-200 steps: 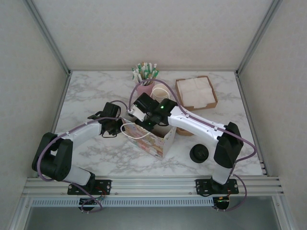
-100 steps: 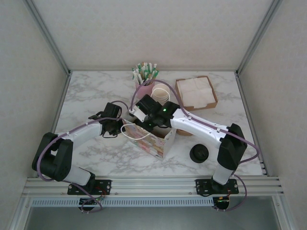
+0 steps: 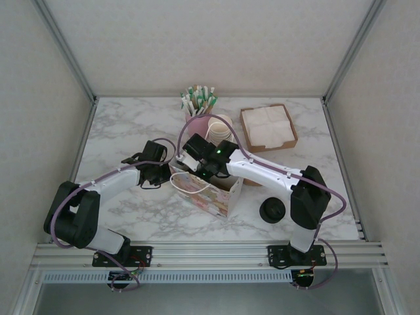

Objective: Pack the takeout coffee

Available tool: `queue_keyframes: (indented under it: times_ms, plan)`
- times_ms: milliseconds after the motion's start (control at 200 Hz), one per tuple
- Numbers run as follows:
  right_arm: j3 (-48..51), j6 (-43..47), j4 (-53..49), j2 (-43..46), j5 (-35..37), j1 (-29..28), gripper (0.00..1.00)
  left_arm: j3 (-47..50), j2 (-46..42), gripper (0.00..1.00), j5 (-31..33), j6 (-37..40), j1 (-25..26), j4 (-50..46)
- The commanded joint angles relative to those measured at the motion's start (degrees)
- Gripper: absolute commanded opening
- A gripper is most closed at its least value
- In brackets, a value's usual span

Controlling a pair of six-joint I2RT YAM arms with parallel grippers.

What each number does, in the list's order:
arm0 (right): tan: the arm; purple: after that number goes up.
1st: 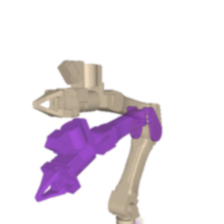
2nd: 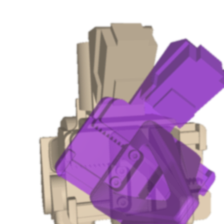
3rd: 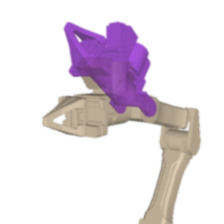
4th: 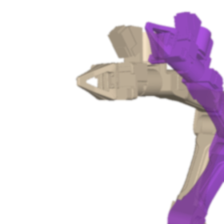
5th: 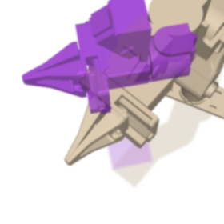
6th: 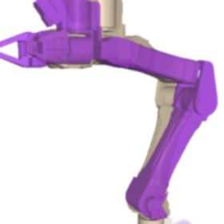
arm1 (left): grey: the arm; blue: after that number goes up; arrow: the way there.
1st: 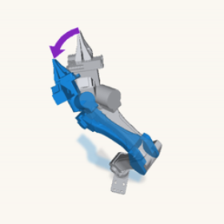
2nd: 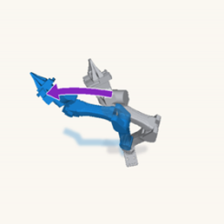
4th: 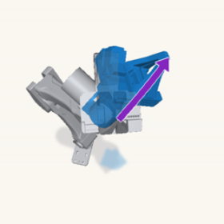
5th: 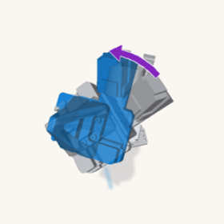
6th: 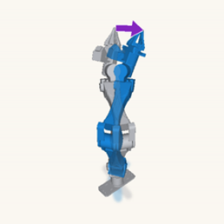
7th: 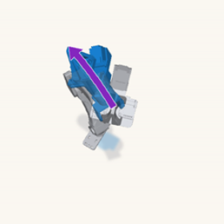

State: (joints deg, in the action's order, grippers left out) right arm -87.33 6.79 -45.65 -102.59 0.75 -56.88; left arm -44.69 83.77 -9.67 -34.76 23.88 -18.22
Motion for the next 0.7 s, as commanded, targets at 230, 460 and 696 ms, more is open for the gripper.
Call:
queue_keyframes:
  times_ms: [230,460,696]
  plan:
    - [4.35,-3.99,-5.36,-4.47,-0.53,-0.42,0.5,0.0,-0.71,0.47,1.76,-0.48,0.65,-1.39]
    - [8.54,-5.56,-4.3,-5.99,-0.77,-0.33,0.5,-0.09,-1.56,0.47,2.17,-0.69,0.82,-1.88]
    - [7.17,-5.86,-4.8,-6.65,0.53,-0.41,0.5,0.11,-4.57,0.47,2.88,-0.99,0.81,-3.26]
